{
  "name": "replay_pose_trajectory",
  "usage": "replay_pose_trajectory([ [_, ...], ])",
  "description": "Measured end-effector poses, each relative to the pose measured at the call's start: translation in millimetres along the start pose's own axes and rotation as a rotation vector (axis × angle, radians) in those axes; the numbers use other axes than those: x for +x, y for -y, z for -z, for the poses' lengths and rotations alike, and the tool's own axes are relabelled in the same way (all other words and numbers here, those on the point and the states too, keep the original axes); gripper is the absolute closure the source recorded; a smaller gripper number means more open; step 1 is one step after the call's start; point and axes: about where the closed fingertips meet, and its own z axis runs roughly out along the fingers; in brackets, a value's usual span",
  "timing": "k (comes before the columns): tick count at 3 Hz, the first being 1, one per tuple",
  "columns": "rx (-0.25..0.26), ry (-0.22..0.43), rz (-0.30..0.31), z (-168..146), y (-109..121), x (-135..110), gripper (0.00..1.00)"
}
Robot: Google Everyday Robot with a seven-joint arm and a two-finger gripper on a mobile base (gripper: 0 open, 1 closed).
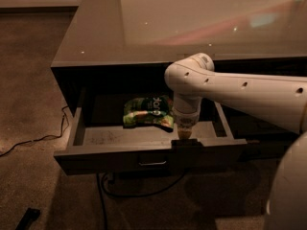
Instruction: Open top drawer
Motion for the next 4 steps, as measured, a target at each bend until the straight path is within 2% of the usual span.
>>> replay_pose_trajectory([
  [2, -0.091, -0.063, -0.022, -33.0, -0.4, 10.3, 1.0],
  [3, -0.137, -0.079, -0.069, -43.6, -8.6, 25.4, 1.0],
  [4, -0.155, -0.094, -0.107, -44.1, -17.0, 39.1, 1.0],
])
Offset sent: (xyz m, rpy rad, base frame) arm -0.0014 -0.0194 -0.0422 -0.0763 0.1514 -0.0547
